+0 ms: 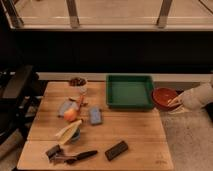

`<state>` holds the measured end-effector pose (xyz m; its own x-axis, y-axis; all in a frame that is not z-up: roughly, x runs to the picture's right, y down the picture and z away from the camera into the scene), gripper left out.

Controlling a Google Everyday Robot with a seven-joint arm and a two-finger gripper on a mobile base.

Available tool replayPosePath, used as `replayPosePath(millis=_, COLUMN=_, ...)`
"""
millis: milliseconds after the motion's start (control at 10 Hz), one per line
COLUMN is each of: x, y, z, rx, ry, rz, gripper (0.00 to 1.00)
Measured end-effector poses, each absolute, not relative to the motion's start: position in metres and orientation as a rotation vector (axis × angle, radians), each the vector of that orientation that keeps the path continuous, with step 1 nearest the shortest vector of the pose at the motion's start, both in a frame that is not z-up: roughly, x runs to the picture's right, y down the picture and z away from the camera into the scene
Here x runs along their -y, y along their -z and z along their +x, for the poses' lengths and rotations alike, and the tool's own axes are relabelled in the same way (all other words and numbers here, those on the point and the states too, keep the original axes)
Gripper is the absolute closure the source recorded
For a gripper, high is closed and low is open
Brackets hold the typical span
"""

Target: Stack bowls into tray

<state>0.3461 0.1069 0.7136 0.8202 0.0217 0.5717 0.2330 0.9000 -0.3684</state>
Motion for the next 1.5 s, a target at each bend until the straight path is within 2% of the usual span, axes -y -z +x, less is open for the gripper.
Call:
replayPosePath(millis=500, x=-0.062, y=-0.750, z=0.320, rx=0.570, ry=0.282, rz=-0.382, gripper=1.00)
replayPosePath(millis=900, x=-0.032, y=-0.790, z=0.290, rx=0.594, ry=0.403, rz=-0.401, gripper=0.98)
replayPosePath(millis=1500, x=-0.033, y=-0.856, z=0.247, rx=0.684, ry=0.442, rz=-0.420, gripper=0.42)
